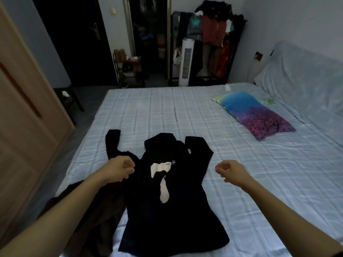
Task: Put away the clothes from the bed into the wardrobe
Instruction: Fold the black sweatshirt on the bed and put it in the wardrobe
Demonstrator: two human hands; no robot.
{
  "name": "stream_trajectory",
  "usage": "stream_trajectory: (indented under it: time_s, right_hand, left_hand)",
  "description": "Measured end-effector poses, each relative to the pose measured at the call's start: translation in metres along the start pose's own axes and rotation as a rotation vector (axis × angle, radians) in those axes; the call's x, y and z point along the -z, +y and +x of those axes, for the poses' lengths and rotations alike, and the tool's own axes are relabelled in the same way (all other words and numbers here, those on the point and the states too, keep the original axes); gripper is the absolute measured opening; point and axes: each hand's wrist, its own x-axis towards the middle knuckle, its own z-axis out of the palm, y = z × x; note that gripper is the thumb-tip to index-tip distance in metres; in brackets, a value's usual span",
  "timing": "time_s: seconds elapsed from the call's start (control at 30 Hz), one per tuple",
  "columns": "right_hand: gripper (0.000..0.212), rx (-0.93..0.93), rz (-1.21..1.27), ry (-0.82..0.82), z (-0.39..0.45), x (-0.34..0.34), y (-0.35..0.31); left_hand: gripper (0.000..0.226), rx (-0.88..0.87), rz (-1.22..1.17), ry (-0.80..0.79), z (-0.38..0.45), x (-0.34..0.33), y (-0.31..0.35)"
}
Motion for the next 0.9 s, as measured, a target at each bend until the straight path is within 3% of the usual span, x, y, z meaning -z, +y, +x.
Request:
stream_trajectory:
  time_s: [0.4,0.9]
  right_hand:
    - [0.008,0.111,0.046,-0.105,-0.047,-0.04,0.02]
    - [0.018,0.028,-0.091,-0.058,0.05,-0.07,-0.019]
  left_hand:
    - [0.008,-0.031,0.125,0.085,-0.052,-0.051,0.001]
    - [0.004,-0.041,-0.11,0.06,0.095,-0.013,-0.05]
